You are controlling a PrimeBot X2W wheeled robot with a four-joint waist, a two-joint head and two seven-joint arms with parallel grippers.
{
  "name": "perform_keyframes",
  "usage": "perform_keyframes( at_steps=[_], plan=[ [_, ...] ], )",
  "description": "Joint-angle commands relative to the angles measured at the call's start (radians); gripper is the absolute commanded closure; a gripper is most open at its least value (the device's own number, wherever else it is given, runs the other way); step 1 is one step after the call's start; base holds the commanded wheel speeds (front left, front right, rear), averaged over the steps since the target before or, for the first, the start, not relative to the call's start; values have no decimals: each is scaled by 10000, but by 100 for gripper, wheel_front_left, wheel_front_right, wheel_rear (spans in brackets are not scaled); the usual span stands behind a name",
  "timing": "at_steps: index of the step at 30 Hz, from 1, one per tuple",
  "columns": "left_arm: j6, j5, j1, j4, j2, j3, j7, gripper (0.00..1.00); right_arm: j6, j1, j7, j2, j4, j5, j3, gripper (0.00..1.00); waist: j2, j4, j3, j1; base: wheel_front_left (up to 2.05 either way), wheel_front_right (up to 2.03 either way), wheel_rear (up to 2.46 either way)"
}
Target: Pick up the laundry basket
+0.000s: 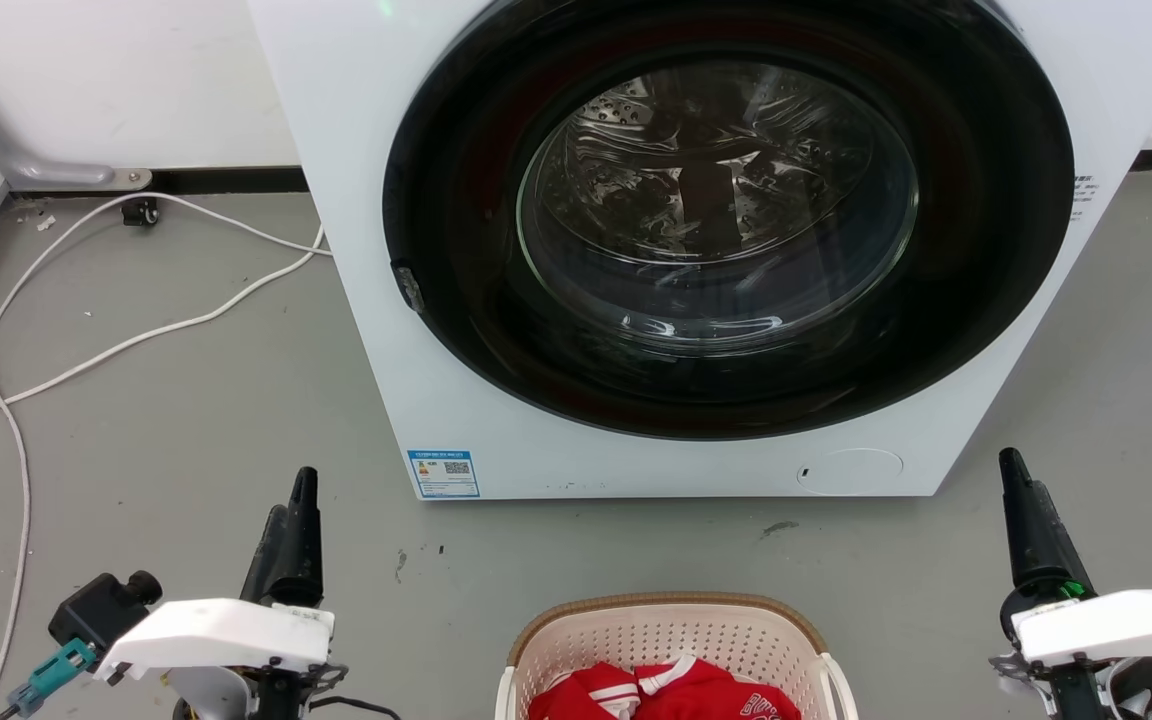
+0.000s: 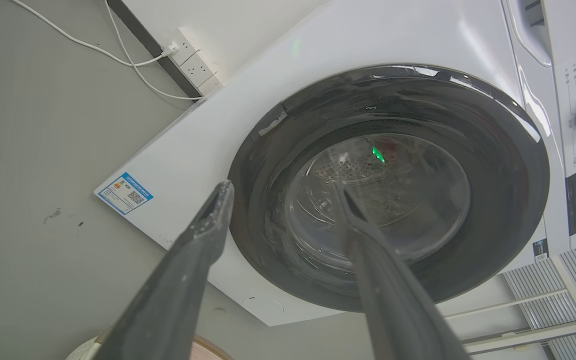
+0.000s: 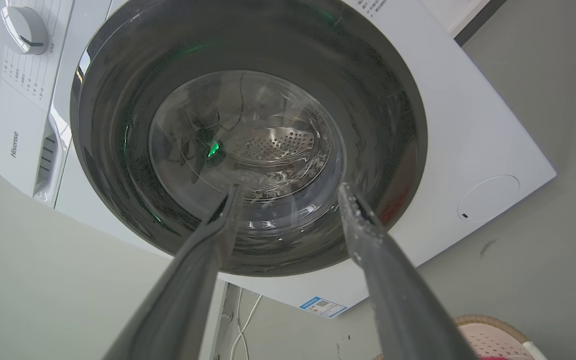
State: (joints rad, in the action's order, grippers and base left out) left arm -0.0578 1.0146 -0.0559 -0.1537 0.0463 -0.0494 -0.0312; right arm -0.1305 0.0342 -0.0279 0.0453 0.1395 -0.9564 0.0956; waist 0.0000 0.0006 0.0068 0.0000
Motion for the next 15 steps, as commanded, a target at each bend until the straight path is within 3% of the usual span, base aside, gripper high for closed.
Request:
perform_keyframes(
  at_steps=[1,15],
  plan=[
    [42,-370,-29,218,35,30,-105,0,-2,2,-127,31,-237,413,-34,0,0,1,-3,0,0,0,0],
    [160,-2627,182,414,40,296,-579,0,-2,-274,-608,40,-504,2647,-82,0,0,32,-23,0,0,0,0]
  ],
)
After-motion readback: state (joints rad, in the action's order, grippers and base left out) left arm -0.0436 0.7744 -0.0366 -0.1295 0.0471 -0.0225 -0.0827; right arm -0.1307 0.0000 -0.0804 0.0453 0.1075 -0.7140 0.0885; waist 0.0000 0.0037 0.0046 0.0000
